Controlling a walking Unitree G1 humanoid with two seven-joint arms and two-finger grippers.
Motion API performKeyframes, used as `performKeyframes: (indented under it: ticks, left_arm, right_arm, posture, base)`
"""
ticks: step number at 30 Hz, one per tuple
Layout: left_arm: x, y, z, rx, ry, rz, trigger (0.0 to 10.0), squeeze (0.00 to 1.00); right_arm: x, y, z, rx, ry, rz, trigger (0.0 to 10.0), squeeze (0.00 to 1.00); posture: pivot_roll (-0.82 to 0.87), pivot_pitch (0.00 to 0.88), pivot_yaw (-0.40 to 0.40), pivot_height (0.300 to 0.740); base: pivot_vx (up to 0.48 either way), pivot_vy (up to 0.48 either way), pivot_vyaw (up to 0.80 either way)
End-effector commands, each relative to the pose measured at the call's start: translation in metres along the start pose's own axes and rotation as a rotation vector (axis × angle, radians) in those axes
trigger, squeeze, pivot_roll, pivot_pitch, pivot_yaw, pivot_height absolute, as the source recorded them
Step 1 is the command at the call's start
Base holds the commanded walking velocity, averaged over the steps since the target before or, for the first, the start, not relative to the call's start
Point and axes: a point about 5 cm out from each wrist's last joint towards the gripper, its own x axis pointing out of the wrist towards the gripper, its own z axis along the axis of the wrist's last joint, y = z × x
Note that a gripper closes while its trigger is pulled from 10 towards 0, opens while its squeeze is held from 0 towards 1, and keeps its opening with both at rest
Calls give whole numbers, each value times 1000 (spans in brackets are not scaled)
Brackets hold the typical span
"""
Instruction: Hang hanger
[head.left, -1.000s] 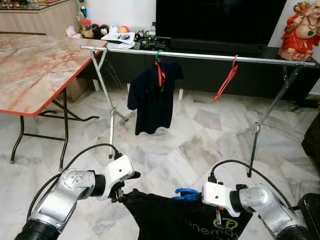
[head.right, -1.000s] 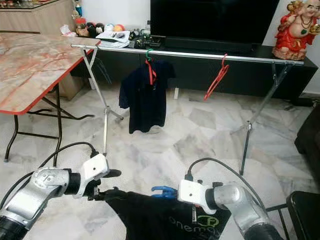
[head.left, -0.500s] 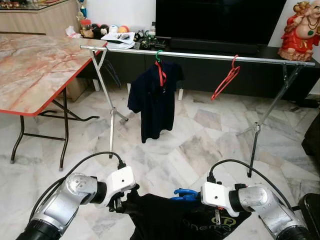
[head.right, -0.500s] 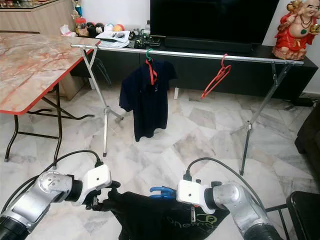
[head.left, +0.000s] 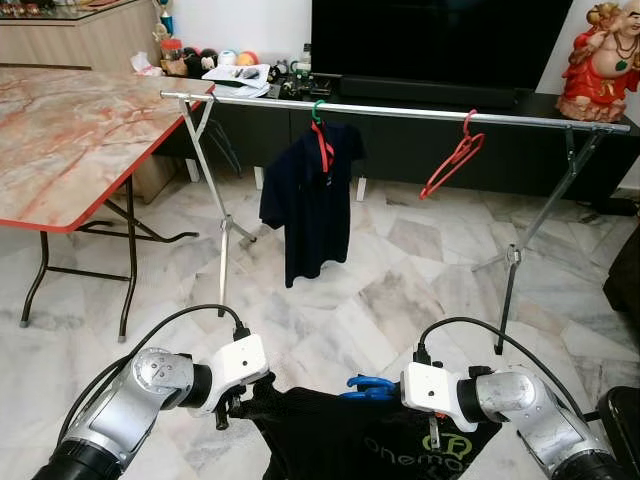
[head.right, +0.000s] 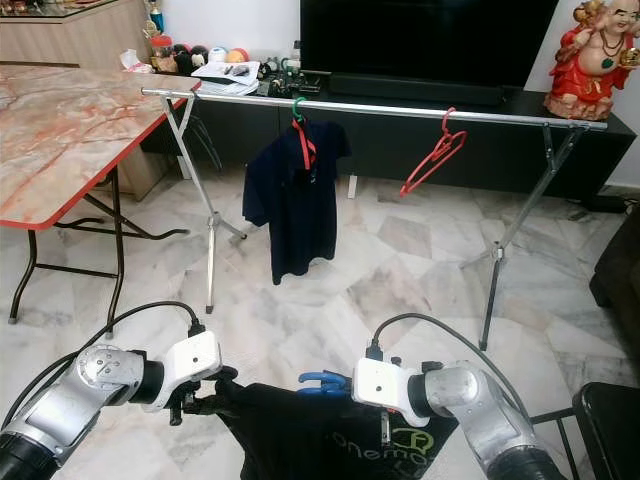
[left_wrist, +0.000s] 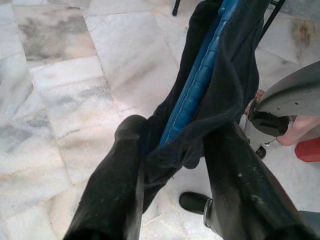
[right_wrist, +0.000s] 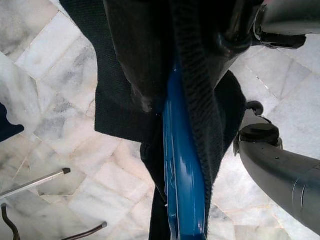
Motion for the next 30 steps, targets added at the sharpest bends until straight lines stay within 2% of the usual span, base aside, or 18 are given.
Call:
performKeyframes:
  ticks: [1, 11, 16, 17, 22, 27, 30]
  left_arm:
    - [-2, 4, -1, 13, 14, 14, 0, 0]
    - [-2, 5, -2, 23, 23, 36, 0, 0]
    - [-5, 19, -4, 56, 53, 170, 0, 0]
    - [-7, 27, -7, 66, 86, 249, 0, 0]
    - [-14, 37, -16, 91, 135, 358, 0, 0]
    - [-17, 35, -25, 102, 171, 360, 0, 0]
    - [-15, 27, -25, 44, 111, 294, 0, 0]
  right_arm:
    - [-1, -4, 6, -18, -23, -21, 10000, 0]
    - [-2, -5, 6, -16, -23, -29, 10000, 0]
    - [-4, -5, 7, -16, -26, -32, 10000, 0]
    - [-4, -6, 7, -16, -27, -32, 10000, 0]
    - [-7, -6, 5, -14, -19, -41, 10000, 0]
    - [-11, -11, 4, -8, -16, -82, 10000, 0]
    - [-11, -11, 5, -16, -14, -81, 10000, 0]
  posture:
    - [120, 48, 1, 740]
    - [120, 52, 1, 740]
    - [118, 56, 2, 740]
    - [118, 56, 1, 740]
    - [118, 57, 1, 740]
    - [118, 61, 2, 740]
    - [116, 61, 2, 740]
  base:
    - [0, 0, 0]
    - [0, 0, 0]
    - [0, 0, 0]
    - [0, 0, 0]
    - [0, 0, 0]
    - [0, 0, 0]
    - [0, 0, 0]
